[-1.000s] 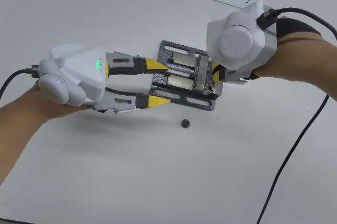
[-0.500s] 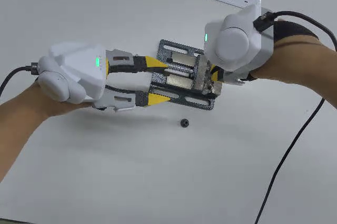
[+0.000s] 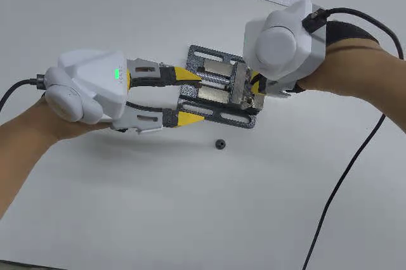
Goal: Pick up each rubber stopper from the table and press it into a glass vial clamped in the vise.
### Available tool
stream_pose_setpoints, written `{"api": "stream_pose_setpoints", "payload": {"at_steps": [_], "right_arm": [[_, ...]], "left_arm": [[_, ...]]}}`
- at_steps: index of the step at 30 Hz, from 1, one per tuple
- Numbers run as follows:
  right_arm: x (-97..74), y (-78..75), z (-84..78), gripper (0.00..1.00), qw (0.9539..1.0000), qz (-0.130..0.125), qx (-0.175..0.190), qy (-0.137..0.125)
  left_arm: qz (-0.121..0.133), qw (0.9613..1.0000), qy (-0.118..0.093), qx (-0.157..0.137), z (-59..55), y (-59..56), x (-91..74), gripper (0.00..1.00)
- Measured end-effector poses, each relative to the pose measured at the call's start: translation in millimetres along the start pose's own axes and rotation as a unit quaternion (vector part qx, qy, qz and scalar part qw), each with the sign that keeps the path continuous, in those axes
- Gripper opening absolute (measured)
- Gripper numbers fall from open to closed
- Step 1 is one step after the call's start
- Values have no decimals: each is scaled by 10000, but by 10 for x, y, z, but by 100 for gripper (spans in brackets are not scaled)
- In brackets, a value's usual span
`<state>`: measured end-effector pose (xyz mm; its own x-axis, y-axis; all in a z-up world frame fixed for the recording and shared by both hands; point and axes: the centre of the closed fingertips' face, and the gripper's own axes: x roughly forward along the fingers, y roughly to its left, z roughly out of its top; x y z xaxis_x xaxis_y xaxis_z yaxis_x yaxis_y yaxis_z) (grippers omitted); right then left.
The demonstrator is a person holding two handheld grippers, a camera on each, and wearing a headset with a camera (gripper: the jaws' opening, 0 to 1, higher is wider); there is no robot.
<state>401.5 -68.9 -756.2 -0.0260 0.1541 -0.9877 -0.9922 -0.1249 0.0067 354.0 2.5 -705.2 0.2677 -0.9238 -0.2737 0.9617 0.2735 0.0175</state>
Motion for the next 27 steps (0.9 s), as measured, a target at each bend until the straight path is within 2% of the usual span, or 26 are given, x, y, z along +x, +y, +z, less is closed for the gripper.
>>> {"api": "stream_pose_setpoints", "payload": {"at_steps": [6, 12, 27], "right_arm": [[-11, 13, 9, 5, 9999, -22, -116, 97], [-17, 1, -4, 5, 10000, 24, 65, 1], [-14, 10, 3, 5, 10000, -58, -17, -18]], "left_arm": [[43, 10000, 18, 21, 22, -6, -45, 31], [72, 10000, 38, 36, 23, -18, -80, 31], [74, 9999, 66, 80, 41, -62, -118, 31]]}}
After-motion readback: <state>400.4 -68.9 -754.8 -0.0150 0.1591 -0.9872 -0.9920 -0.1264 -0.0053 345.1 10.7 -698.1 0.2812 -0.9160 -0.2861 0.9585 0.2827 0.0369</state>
